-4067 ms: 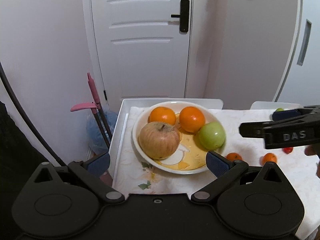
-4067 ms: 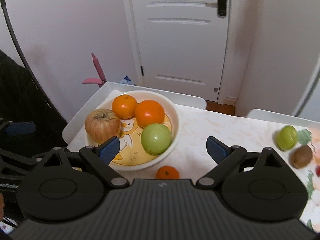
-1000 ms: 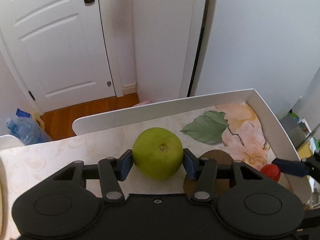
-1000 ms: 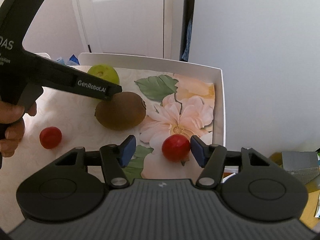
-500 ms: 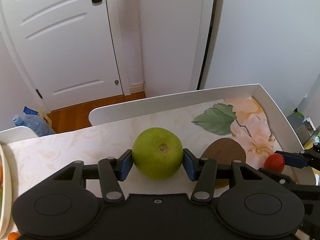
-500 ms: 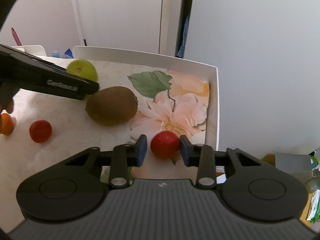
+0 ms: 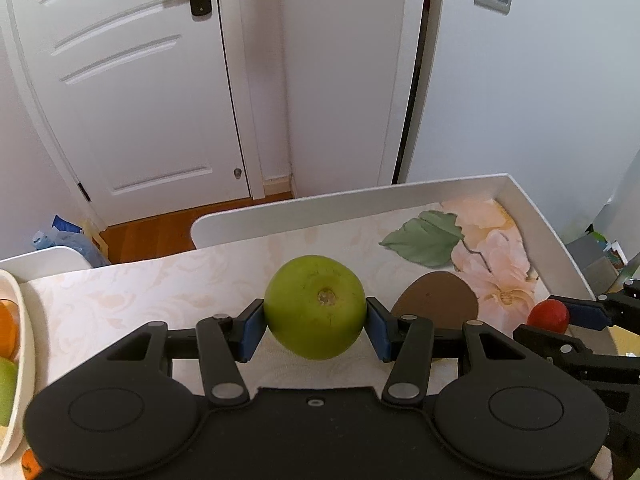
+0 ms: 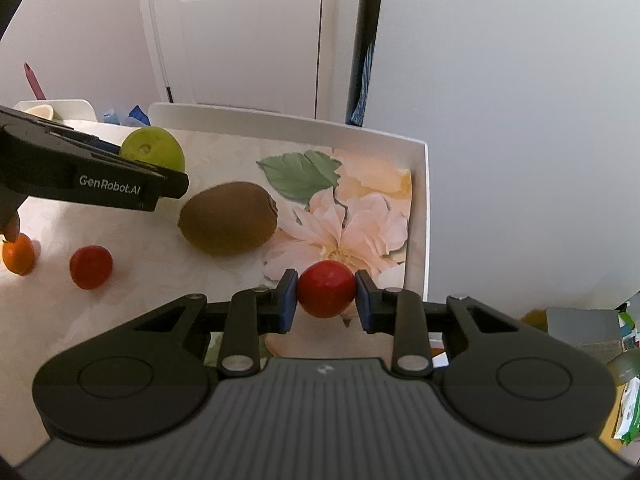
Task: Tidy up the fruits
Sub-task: 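Carry the pomelo to the bowl and release it with the left tool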
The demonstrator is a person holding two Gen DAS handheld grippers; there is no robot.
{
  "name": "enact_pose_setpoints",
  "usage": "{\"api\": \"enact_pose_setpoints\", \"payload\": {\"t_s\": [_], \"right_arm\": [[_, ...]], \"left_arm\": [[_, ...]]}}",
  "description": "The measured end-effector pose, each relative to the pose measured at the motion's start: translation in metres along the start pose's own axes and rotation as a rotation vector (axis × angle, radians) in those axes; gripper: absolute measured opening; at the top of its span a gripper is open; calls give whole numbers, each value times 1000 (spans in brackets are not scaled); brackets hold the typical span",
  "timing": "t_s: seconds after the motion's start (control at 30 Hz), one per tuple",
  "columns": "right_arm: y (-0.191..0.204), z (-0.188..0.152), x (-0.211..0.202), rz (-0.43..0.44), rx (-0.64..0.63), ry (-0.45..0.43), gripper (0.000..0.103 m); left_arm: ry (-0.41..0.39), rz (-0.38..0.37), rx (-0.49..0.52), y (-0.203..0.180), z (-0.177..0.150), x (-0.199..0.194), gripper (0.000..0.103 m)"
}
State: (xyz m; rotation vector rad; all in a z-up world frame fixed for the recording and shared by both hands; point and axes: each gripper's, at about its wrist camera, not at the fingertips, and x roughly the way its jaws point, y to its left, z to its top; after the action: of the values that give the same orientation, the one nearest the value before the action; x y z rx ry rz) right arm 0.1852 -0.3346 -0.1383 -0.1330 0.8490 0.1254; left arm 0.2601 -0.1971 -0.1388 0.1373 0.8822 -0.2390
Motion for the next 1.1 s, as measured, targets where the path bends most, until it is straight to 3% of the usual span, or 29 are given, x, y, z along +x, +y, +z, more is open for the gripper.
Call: {"api": "enact_pose_setpoints", "payload": {"t_s": [0.53,0.87,1.1], "right_arm": [[35,28,-64,60,-6,-65,45],[97,57,-98,132,-42,-114,45],[161,78,-100,195,-67,-129,45]], "left_arm": [[-109,65,-81,29,-11,-92,57],[-150,117,-163,85,-29,-151,57],[-153,176,-196,139,-44,-171,57]]}}
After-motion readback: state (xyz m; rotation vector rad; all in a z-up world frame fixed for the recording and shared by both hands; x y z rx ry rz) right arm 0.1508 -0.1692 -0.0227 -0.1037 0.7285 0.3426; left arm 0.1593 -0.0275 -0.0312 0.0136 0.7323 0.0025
